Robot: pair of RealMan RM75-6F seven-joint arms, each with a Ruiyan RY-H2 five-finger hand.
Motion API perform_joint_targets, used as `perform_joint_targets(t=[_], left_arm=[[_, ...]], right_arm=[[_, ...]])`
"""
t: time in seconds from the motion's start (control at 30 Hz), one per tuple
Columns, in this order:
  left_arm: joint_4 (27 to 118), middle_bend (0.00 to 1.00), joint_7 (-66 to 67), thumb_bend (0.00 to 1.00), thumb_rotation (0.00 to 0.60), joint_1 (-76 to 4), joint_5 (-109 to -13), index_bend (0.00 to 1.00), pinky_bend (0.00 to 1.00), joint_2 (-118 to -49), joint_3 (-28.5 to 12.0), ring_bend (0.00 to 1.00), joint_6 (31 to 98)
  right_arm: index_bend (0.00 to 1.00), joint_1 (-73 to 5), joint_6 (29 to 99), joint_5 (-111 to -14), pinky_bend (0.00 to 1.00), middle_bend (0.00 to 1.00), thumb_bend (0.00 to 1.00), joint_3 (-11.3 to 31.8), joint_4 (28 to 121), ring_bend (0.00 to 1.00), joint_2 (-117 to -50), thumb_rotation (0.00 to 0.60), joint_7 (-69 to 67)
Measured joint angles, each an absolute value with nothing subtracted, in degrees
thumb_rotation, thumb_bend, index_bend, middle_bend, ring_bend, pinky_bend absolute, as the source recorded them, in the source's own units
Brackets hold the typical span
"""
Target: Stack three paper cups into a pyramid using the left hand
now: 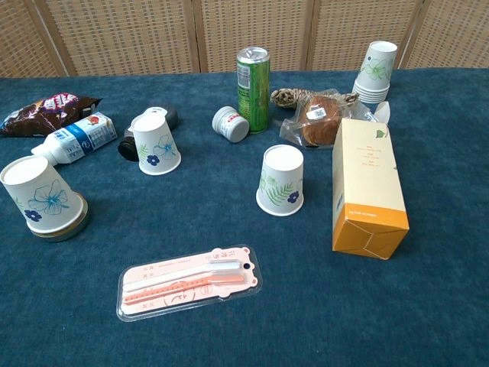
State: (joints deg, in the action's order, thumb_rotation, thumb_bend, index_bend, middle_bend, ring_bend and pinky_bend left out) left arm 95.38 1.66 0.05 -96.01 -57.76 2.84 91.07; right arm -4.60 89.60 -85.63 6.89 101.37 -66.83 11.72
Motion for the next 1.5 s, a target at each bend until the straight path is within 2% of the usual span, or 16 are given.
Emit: perform_joint_targets(t=[0.43, 0.63, 0.77, 1.1, 1.5], left_arm=[[95.39, 0.00, 1.59, 0.30, 0.600, -0.12, -95.88, 0.00, 0.00, -57.77, 2.87, 0.00, 90.64], [95.41, 0.00, 0.95, 0.30, 0.600, -1.31, -95.59, 0.00, 0.00, -57.78, 2.89, 0.00, 88.22], [95.84, 0.00, -0.55, 0.30, 0.600, -3.48, -94.82, 0.00, 0.00, -57.67, 2.55, 0.00, 84.39], [99.94, 0.00, 2.75, 0.30, 0.600, -12.66, -89.88, 0.00, 0.00, -58.74, -0.16, 0.00, 70.12], [104.85, 0.00, 18.33, 0.30, 0.600, -18.35, -80.06, 0.00, 0.00, -63.20, -2.63, 0.00, 62.96]], right_arm=[[0.03, -4.64, 89.43, -85.56, 0.00, 0.00, 0.19, 6.95, 101.61, 0.00, -66.70, 0.600, 11.57], [0.03, -4.63, 89.35, -85.23, 0.00, 0.00, 0.19, 7.13, 101.82, 0.00, -66.51, 0.600, 11.25], [0.03, -4.66, 89.22, -85.31, 0.00, 0.00, 0.19, 7.03, 101.80, 0.00, -66.50, 0.600, 11.41], [0.03, -4.65, 89.04, -85.17, 0.00, 0.00, 0.19, 7.05, 102.02, 0.00, -66.24, 0.600, 10.73], [0.02, -4.54, 89.10, -85.03, 0.00, 0.00, 0.19, 7.25, 102.49, 0.00, -65.49, 0.600, 8.89]])
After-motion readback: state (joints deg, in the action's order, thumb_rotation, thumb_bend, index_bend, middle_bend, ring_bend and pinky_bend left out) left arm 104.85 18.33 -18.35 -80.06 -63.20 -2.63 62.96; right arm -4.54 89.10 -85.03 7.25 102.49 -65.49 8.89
